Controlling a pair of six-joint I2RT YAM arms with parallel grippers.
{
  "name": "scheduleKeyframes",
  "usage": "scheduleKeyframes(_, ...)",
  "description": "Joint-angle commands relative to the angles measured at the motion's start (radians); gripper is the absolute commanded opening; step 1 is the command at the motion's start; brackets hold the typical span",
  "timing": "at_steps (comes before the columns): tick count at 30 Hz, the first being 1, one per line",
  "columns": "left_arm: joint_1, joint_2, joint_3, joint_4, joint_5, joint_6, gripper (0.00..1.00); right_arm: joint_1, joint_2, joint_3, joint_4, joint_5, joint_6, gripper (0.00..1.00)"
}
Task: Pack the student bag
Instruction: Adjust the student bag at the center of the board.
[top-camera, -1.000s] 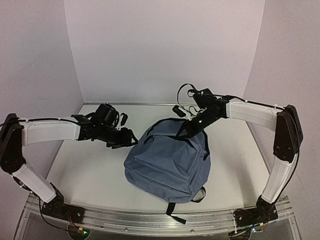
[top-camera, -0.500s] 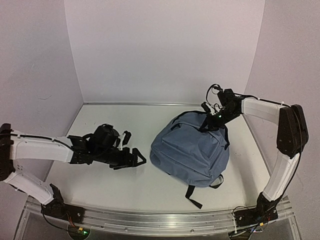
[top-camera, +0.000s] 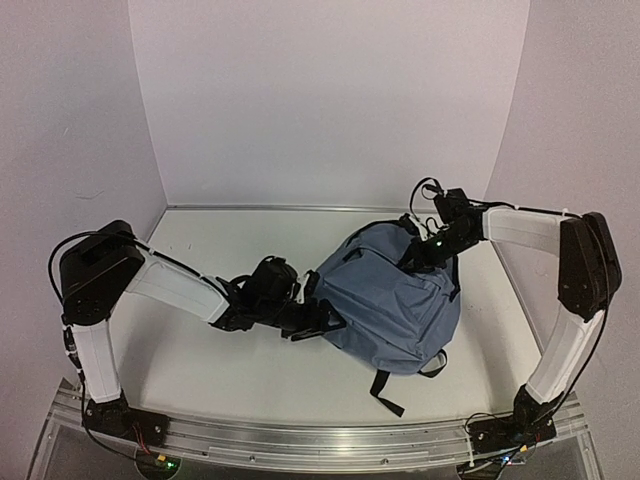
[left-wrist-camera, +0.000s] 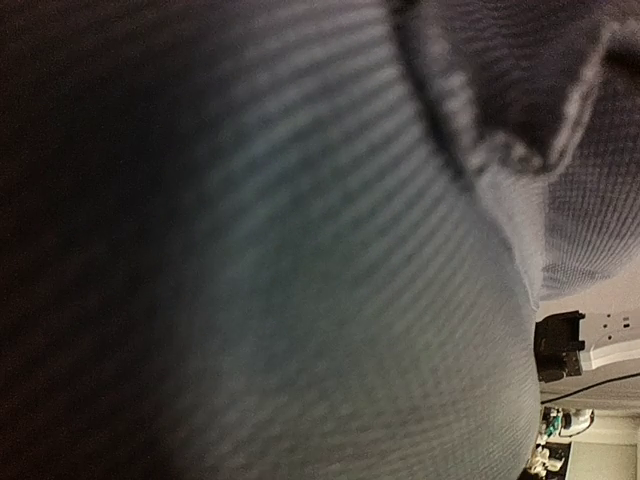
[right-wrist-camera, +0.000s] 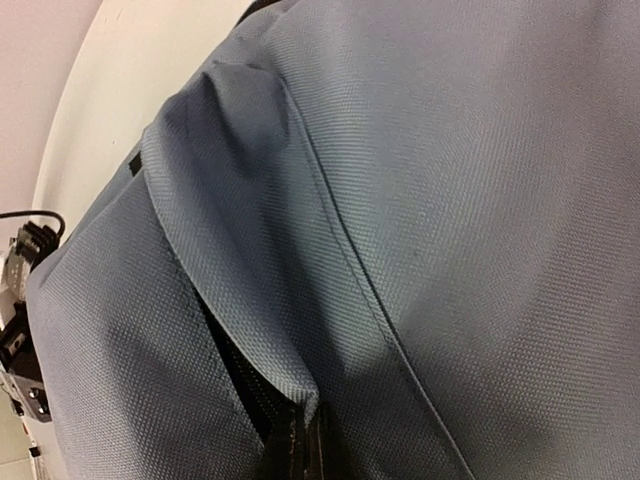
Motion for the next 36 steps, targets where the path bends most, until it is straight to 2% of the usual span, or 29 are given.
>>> scheduleKeyframes(1, 0.124, -0.003, 0.115, 0.066, 0.024, -0.035, 0.61, 0.159, -0.011, -0.03, -0.106, -0.145, -0.024, 0.0)
scheduleKeyframes(3, 0.201, 0.006, 0.15, 0.026, 0.033, -0.032, 0.54, 0.243, -0.013, -0.01, -0.105, -0.159, -0.056, 0.02)
scheduleKeyframes(4, 0.238, 0.015, 0.172, 0.0, 0.045, -0.03, 0.53, 0.274, -0.017, 0.005, -0.107, -0.173, -0.062, 0.07)
scheduleKeyframes(7, 0.322, 0.033, 0.228, -0.029, 0.091, -0.003, 0.54, 0.302, -0.038, 0.068, -0.108, -0.229, -0.041, 0.34)
scheduleKeyframes(11, 0.339, -0.034, 0.289, -0.221, 0.037, 0.117, 0.73, 0.194, -0.099, 0.155, -0.129, -0.192, -0.015, 0.64)
scheduleKeyframes(15, 0.329, -0.171, 0.23, -0.357, -0.06, 0.161, 0.82, 0.075, -0.131, 0.193, -0.14, -0.056, -0.059, 0.75)
scheduleKeyframes(19, 0.28, -0.315, 0.125, -0.435, -0.176, 0.146, 0.86, 0.031, -0.084, 0.21, -0.157, 0.084, -0.129, 0.81)
scheduleKeyframes(22, 0.214, -0.406, 0.05, -0.485, -0.244, 0.104, 0.89, 0.018, -0.035, 0.203, -0.174, 0.102, -0.142, 0.86)
scheduleKeyframes(26, 0.114, -0.477, -0.066, -0.498, -0.264, 0.013, 0.9, 0.001, 0.01, 0.19, -0.215, 0.112, -0.189, 0.88)
scheduleKeyframes(32, 0.014, -0.435, -0.222, -0.325, -0.188, -0.103, 0.9, -0.005, 0.019, 0.111, -0.283, -0.011, -0.228, 0.88)
scheduleKeyframes(36, 0.018, -0.346, -0.234, -0.186, -0.156, -0.119, 0.88, -0.005, 0.03, 0.019, -0.286, -0.112, -0.212, 0.85)
